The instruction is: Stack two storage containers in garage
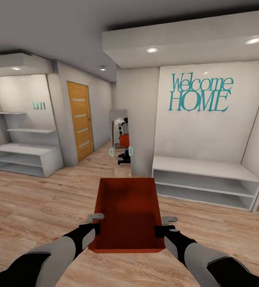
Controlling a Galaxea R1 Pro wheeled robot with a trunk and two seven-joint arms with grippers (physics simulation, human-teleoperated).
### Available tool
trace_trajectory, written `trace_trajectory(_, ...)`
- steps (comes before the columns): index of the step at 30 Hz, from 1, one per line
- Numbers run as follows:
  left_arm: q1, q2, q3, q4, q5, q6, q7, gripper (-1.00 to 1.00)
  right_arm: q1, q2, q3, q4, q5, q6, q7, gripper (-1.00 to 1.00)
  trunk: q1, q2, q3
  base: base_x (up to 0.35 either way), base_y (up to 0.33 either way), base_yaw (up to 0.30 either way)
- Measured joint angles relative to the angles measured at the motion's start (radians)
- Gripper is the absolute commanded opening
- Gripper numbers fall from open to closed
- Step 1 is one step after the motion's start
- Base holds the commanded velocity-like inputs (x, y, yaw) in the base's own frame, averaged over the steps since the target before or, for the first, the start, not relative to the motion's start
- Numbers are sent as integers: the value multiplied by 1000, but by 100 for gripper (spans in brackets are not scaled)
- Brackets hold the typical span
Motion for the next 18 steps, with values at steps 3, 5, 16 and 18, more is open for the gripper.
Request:
trace_trajectory(3, 0, 0, 0, 0, 0, 0, 0, -100, 0, 0, 0, 0, 0, 1, -1, -100, 0, 0, 0, 322, 0, 180)
trace_trajectory(5, 0, 0, 0, 0, 0, 0, 0, -100, 0, 0, 0, 0, 0, 1, 0, -100, 0, 0, 0, 322, 0, 254)
trace_trajectory(16, 0, 0, -1, 0, 1, 0, 1, -100, 0, 0, -3, 0, 1, 1, 0, -100, 0, 0, 0, 322, 0, 268)
trace_trajectory(18, 0, 1, -1, 0, 1, 0, -1, -100, 0, 1, -3, 0, 1, 1, -2, -100, 0, 0, 0, 322, 0, 153)
